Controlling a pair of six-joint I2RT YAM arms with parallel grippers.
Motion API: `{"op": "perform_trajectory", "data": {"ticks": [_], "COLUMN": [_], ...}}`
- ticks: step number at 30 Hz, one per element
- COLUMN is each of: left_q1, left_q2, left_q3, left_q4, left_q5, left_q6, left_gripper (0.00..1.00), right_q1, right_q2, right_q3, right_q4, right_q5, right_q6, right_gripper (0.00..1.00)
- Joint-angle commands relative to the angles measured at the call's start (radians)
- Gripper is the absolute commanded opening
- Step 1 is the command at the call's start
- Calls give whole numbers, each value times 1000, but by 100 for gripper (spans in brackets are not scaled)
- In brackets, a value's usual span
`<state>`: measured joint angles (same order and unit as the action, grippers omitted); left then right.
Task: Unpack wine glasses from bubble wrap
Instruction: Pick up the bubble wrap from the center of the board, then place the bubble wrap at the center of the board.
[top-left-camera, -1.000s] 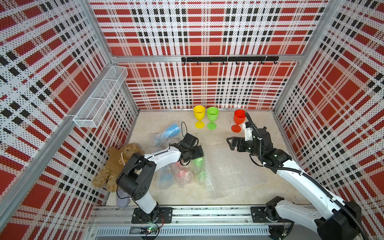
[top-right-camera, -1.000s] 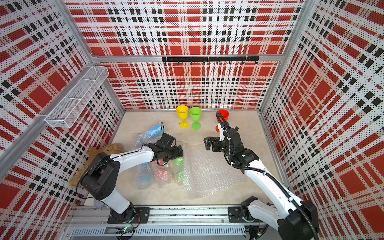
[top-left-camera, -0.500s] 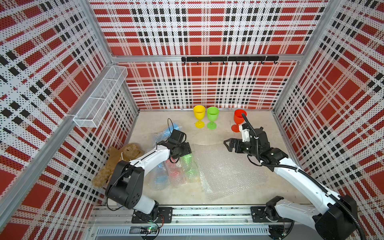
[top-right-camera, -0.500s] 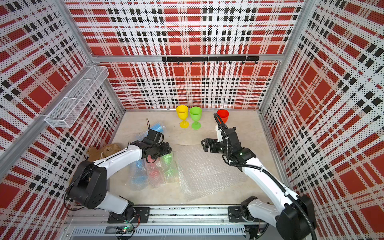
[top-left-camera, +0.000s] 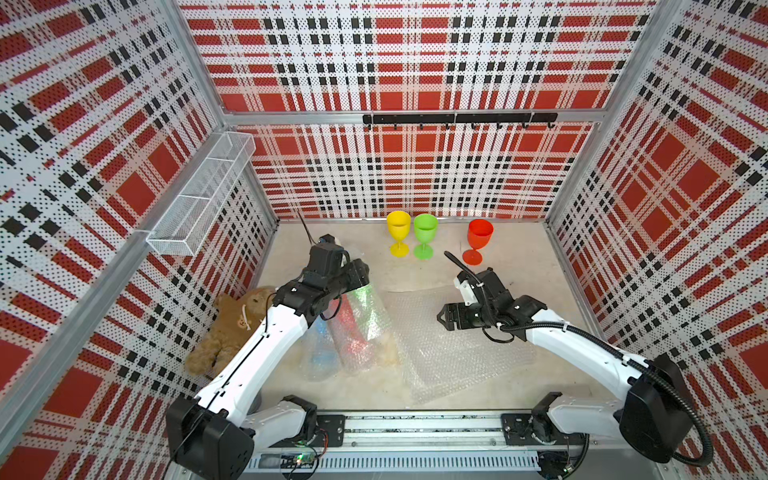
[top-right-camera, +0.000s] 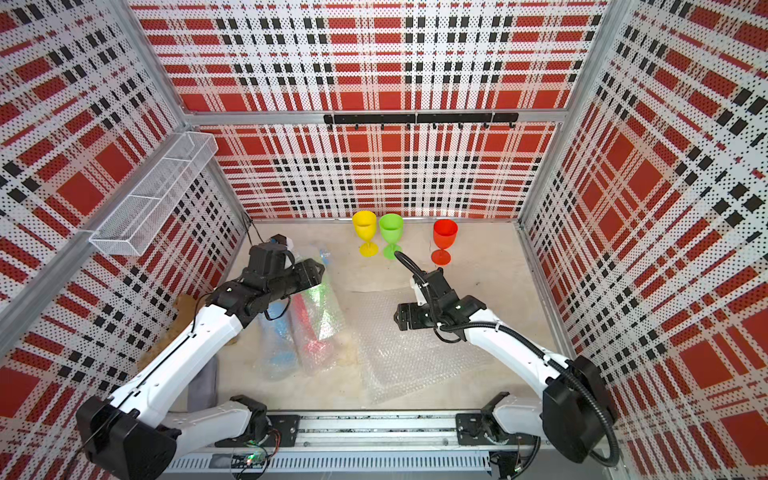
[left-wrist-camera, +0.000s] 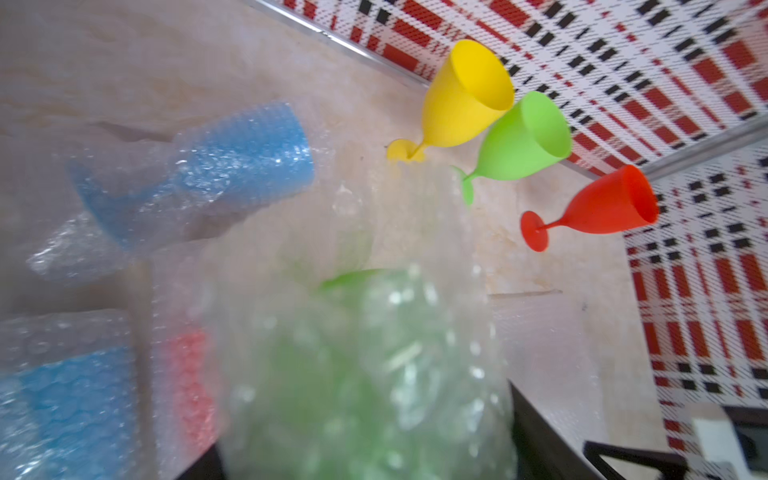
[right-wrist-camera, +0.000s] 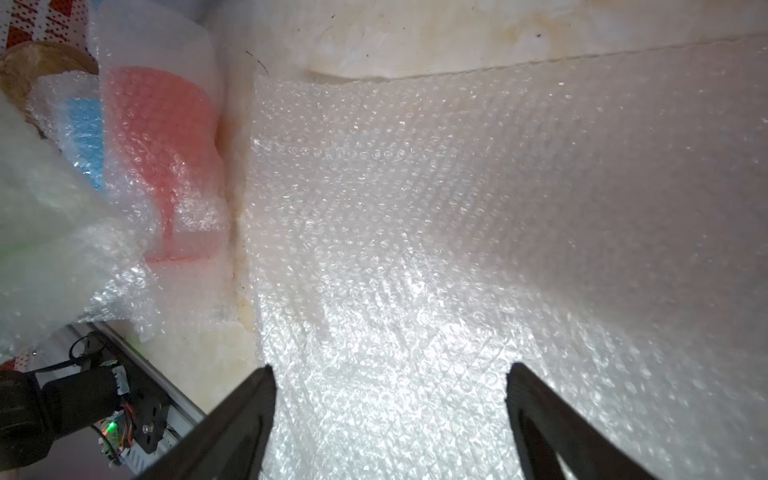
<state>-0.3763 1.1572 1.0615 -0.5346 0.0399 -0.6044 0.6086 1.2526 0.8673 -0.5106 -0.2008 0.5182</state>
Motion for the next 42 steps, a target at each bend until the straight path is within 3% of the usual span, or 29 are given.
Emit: {"op": "perform_trajectory", "data": {"ticks": [1,7,10,12,20,26,42], "left_q1": [-40,-156,-202,-225,-254,-243,-228], "left_q2": [-34,-64,-38,-13,62,107,124], "left_q3": [-53,-220,-302,-353,-427,-440,-454], "left_q4": [191,664,898,1057,1355,1485,1496], "left_q5": [214,421,532,582,631,655,658], "left_q6": [-5,-144,-196,-246,-368,-455,-464], "left_gripper": [69,66,65,65,61,58,56], "right_q1": [8,-43,-153,-216,-226,-226,-225], "right_q2": [-90,-175,-231,-266,-417,-375,-500], "right_q3": [-20,4,-34,-70,-203,-251,-268], "right_q4": [56,33,92,153,323,368,446], "right_q5": [-58,-57,-214,-346,-559,-657,-672], "right_q6": [-26,-45,9,63,80,105,133], "right_gripper": [93,85,74,71,57,44,54]}}
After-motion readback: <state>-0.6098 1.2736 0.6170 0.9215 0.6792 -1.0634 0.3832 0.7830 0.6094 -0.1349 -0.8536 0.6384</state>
